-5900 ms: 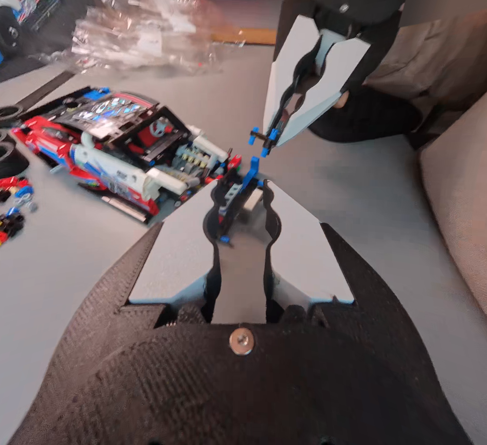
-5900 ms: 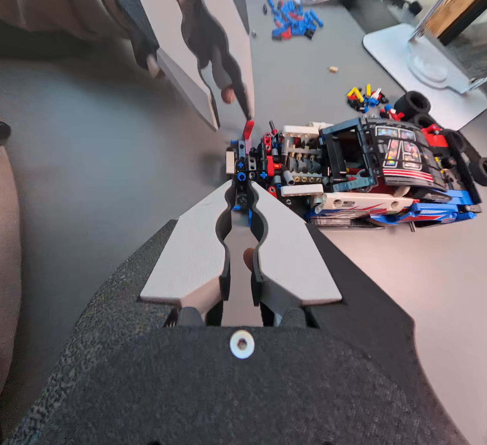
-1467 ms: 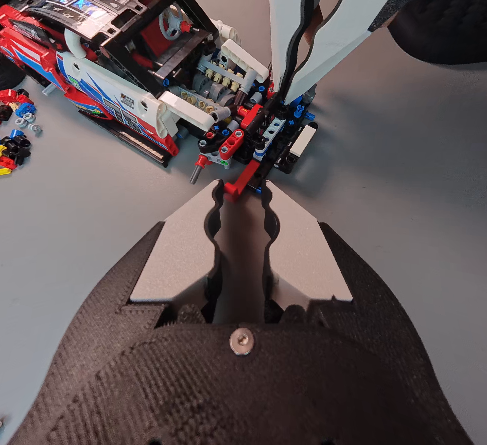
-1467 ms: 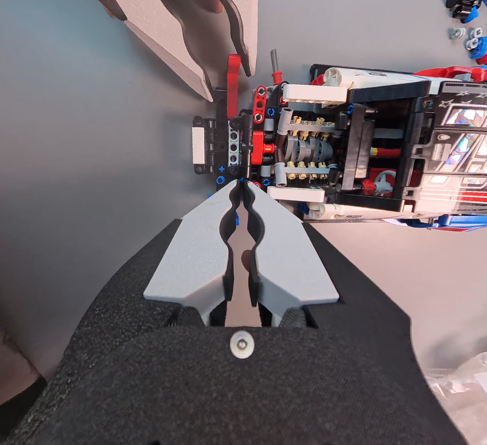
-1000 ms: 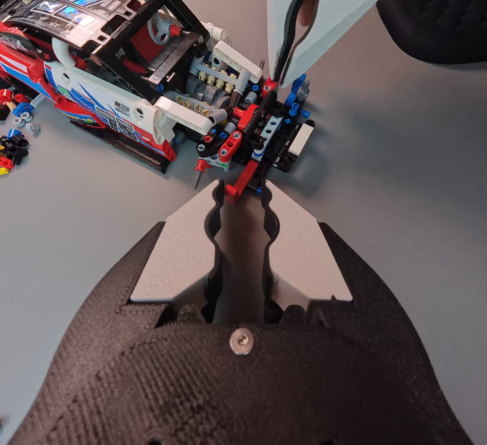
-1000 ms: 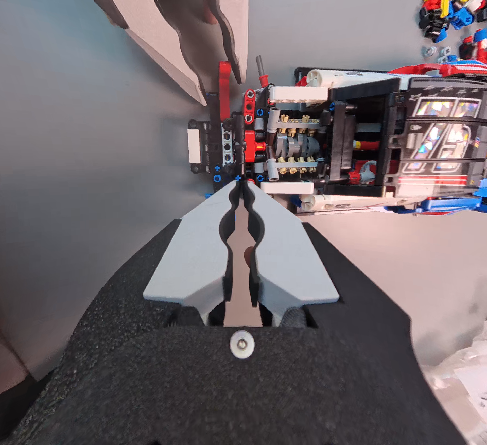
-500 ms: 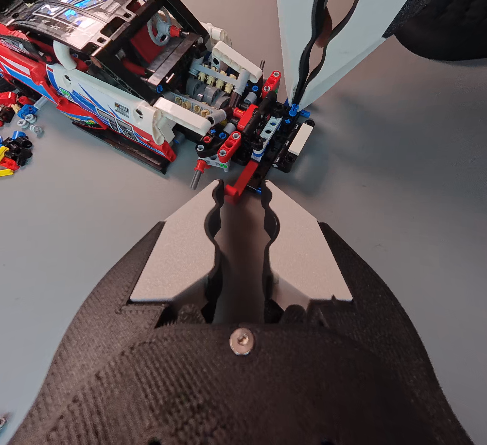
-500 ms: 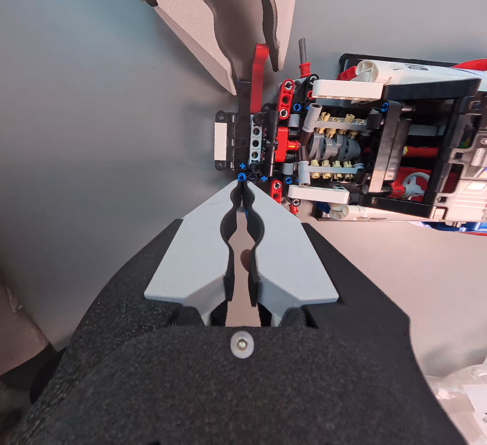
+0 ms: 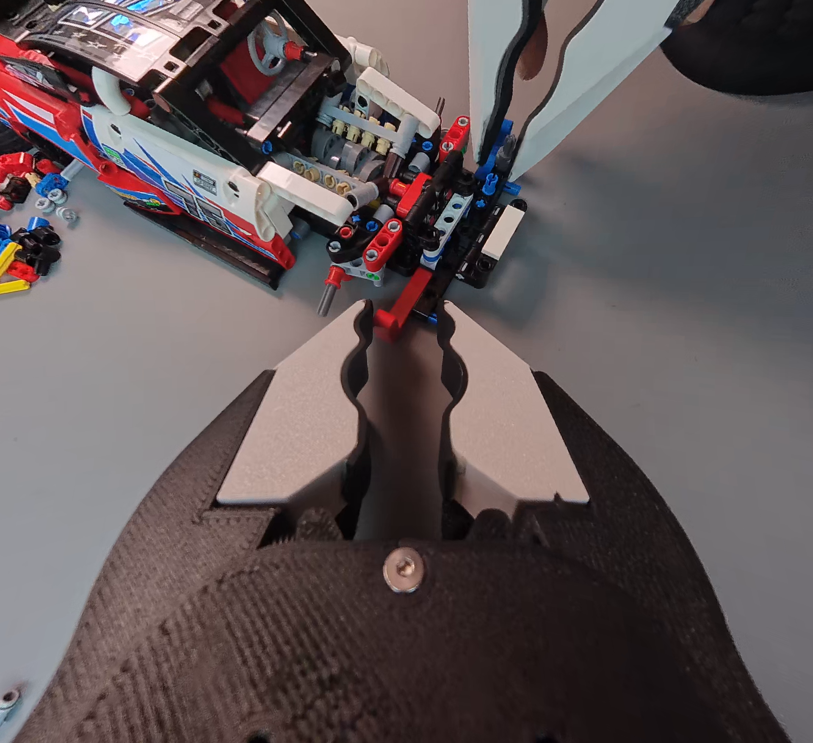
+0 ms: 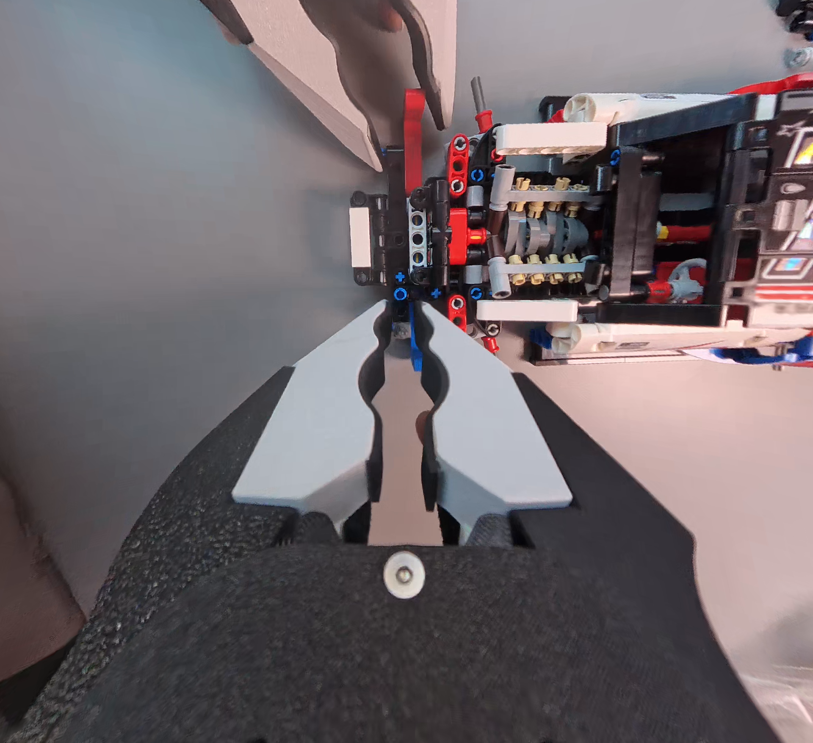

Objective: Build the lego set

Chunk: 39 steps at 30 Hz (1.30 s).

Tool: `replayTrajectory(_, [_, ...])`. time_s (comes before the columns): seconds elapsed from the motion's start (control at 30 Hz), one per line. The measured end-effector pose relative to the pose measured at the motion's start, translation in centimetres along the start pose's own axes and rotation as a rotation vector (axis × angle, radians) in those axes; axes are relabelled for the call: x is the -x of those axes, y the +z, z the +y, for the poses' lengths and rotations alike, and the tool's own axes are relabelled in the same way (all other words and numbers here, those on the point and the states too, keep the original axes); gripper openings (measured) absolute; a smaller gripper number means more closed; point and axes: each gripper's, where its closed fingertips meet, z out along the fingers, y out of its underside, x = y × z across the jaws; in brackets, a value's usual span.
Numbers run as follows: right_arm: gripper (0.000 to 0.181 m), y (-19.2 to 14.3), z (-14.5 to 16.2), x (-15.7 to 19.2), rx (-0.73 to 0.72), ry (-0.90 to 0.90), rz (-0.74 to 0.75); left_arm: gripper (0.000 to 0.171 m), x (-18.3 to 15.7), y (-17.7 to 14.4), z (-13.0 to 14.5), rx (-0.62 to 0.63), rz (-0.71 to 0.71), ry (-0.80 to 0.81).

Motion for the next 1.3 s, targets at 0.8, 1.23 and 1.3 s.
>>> replayTrajectory(0.8, [0.018,-0.4,-0.3,0.6,-0.086,-0.008,0.027,0.029,0.1,-0.1,0.1,-0.002,-0.024,0.032])
replayTrajectory(1.23, [0.017,-2.0,1.5,0.6,-0.33,-0.018,0.158,0.029,0.2,-0.2,0.1,-0.005,-0.031,0.055])
replayTrajectory(1.3, [0.017,-1.5,1.0,0.4,-0.318,-0.032,0.157,0.029,0.2,-0.2,0.0,-0.006,-0.046,0.072])
